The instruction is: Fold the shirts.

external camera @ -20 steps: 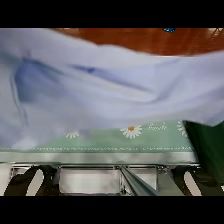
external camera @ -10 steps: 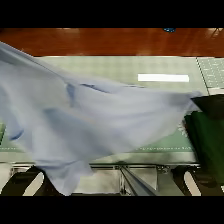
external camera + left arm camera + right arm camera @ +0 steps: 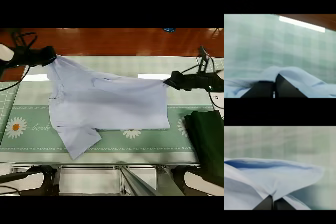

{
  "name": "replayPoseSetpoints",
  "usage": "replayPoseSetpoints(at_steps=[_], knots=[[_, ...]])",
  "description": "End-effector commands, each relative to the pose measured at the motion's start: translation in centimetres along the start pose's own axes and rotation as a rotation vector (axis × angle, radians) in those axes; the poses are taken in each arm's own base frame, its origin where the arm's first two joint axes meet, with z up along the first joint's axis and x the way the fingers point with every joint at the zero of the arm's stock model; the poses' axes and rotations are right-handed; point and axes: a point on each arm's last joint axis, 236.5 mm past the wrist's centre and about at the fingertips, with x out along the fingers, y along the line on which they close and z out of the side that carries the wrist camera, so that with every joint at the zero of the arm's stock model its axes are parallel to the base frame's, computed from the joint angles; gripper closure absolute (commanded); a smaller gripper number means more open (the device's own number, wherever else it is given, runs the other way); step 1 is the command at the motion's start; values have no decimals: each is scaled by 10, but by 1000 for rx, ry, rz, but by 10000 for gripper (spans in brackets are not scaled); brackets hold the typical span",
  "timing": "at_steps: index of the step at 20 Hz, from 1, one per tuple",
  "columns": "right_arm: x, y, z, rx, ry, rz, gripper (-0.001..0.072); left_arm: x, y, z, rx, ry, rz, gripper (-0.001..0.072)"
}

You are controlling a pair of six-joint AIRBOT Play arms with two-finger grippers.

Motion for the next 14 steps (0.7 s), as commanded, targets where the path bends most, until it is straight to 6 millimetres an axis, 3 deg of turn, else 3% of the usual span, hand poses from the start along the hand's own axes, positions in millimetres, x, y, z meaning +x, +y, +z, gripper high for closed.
replayPoseSetpoints(at_steps=[1, 2, 4, 6, 8, 11, 14], knots=[[63, -8, 41, 135, 20, 110, 300, 49, -8, -15, -115, 136, -81, 374], [65, -4, 47, 141, 32, 140, 293, 49, -9, -25, -121, 197, -88, 200], [51, -4, 53, 140, 55, 162, 295, 33, 16, -40, -74, 318, -36, 197], [17, -11, 53, 161, 97, 193, 299, 0, 57, -52, -101, 427, 44, 198], [-22, -35, 41, 149, 153, 148, 305, -36, 91, -69, -171, 533, 76, 198], [-62, -87, 0, 95, 226, -92, 305, -75, 124, -110, -259, 613, 97, 199], [-69, -107, -60, 172, 203, -160, 305, -107, 151, -184, -382, 640, 118, 198]])
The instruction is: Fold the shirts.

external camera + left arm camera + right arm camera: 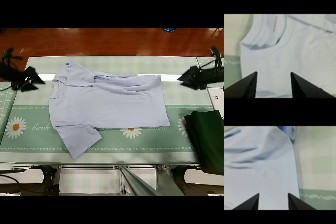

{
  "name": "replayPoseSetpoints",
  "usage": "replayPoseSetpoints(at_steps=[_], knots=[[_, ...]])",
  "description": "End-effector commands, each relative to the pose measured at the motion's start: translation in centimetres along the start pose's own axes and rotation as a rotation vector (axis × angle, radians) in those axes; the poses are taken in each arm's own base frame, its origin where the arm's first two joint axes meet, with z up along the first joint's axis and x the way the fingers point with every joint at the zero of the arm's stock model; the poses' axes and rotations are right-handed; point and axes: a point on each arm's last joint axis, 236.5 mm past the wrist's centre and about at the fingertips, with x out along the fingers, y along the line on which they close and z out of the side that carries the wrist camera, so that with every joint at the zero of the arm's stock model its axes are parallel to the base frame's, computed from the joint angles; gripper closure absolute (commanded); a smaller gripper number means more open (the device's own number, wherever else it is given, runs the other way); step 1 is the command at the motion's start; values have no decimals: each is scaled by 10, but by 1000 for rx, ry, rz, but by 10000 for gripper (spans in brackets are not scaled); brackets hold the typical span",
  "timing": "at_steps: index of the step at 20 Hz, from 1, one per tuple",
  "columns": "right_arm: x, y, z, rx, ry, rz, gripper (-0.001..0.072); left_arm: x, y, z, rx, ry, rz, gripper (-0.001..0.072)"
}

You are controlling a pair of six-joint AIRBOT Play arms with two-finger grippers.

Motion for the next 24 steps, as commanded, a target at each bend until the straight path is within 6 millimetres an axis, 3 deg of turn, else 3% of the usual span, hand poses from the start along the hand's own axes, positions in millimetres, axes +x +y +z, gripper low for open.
replayPoseSetpoints(at_steps=[1, 3, 4, 7, 11, 17, 18, 19, 20, 22, 24], knots=[[2, -39, -72, 63, 4, -99, 305, 17, 47, -87, -135, 98, -48, 199], [16, -36, -116, 78, -10, -69, 305, 40, 52, -131, -242, 146, -161, 199], [18, -35, -131, 87, -24, -62, 305, 48, 51, -142, -276, 149, -219, 199], [15, -26, -159, 74, -27, -51, 305, 58, 50, -148, -316, 117, -302, 199], [8, -18, -162, 77, -44, -42, 305, 72, 51, -140, -311, 93, -276, 199], [7, -17, -154, 97, -75, -38, 305, 112, 28, -147, -250, 180, -259, 201], [3, -22, -146, 103, -107, -56, 305, 115, 22, -141, -254, 162, -270, 226], [-2, -30, -138, 127, -137, -77, 305, 116, 16, -136, -260, 144, -285, 501], [-8, -43, -136, 160, -154, -105, 305, 115, 11, -131, -264, 126, -304, 677], [-14, -69, -152, 230, -111, -172, 305, 111, 4, -125, -247, 113, -339, 687], [-7, -73, -174, 277, -50, -160, 305, 108, 1, -123, -213, 109, -346, 687]])
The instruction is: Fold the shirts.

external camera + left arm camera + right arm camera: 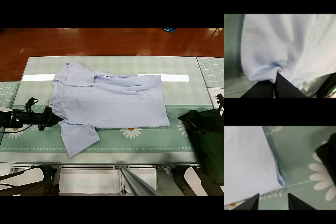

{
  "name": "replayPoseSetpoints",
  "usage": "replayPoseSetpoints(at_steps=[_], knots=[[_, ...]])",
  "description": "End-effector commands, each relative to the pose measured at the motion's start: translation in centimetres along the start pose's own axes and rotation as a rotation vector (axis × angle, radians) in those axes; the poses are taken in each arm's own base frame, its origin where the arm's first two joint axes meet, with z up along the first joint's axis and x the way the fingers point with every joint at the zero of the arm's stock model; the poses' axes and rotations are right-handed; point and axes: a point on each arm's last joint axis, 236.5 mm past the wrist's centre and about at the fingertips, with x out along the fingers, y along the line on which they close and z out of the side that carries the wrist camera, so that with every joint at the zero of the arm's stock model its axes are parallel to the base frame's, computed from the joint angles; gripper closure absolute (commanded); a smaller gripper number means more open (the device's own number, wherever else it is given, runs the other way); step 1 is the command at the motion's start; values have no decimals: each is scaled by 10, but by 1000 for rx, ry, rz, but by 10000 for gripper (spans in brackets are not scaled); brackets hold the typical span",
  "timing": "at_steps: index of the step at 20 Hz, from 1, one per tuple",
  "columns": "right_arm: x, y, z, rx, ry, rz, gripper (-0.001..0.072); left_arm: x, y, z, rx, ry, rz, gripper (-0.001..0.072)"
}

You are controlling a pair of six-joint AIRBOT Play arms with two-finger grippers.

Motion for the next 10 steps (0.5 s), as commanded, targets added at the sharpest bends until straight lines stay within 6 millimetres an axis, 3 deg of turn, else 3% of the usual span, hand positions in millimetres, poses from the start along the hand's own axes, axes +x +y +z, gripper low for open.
replayPoseSetpoints(at_steps=[1, 4, 10], knots=[[7, -19, -27, 78, 77, -26, 305, 0, -12, 4, 33, -8, -36, 687], [24, -20, -39, 89, 95, -23, 305, 0, -12, 5, 33, -9, -35, 687], [59, -3, -23, 240, 112, 118, 305, 1, -12, 4, 34, -6, -36, 687]])
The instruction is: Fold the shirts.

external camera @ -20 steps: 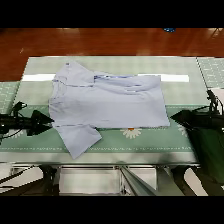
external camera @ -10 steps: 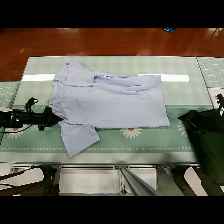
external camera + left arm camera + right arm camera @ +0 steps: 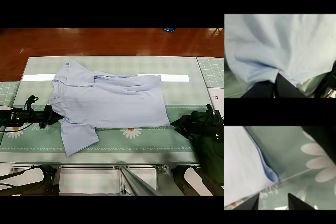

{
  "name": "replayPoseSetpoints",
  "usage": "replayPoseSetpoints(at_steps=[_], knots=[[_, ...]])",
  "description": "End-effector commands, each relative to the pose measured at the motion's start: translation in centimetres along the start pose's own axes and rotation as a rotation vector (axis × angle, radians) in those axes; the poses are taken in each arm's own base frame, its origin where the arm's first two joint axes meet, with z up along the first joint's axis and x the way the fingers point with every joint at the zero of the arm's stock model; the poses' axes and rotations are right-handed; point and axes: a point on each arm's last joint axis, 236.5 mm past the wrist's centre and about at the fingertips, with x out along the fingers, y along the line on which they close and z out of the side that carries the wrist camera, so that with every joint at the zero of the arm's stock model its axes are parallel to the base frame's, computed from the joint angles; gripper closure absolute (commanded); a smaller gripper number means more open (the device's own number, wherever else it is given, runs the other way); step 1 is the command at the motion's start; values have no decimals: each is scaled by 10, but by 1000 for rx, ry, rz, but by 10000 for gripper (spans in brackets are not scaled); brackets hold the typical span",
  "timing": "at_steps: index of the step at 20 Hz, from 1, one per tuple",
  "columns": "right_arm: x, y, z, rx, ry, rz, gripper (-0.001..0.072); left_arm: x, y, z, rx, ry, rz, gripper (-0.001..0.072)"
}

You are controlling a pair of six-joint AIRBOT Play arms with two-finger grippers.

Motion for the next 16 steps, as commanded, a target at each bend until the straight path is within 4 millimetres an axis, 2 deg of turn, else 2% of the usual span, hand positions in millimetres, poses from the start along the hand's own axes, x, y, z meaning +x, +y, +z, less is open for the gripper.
replayPoseSetpoints(at_steps=[1, 5, 7, 8, 10, 12, 13, 15, 16], knots=[[23, 10, 5, 84, 33, 99, 305, 0, -1, 0, 2, 0, -3, 687], [49, 27, 4, 93, 96, 153, 305, 7, -5, -3, 26, 13, 9, 687], [62, 48, 10, 26, 102, 136, 309, 12, -7, -5, 45, 18, 19, 687], [66, 61, 17, -8, 92, 130, 382, 14, -10, -6, 52, 22, 19, 687], [65, 99, 27, -137, 84, 158, 689, 13, -21, -3, 60, 16, -8, 687], [50, 138, 37, -254, 84, 197, 691, 4, -47, 10, 70, -20, -78, 687], [35, 159, 43, -306, 87, 222, 691, -7, -67, 21, 95, -52, -121, 687], [-5, 197, 61, -430, 60, 224, 691, -44, -130, 45, 191, -150, -241, 687], [-32, 219, 73, -499, 13, 213, 691, -73, -171, 55, 265, -217, -310, 687]])
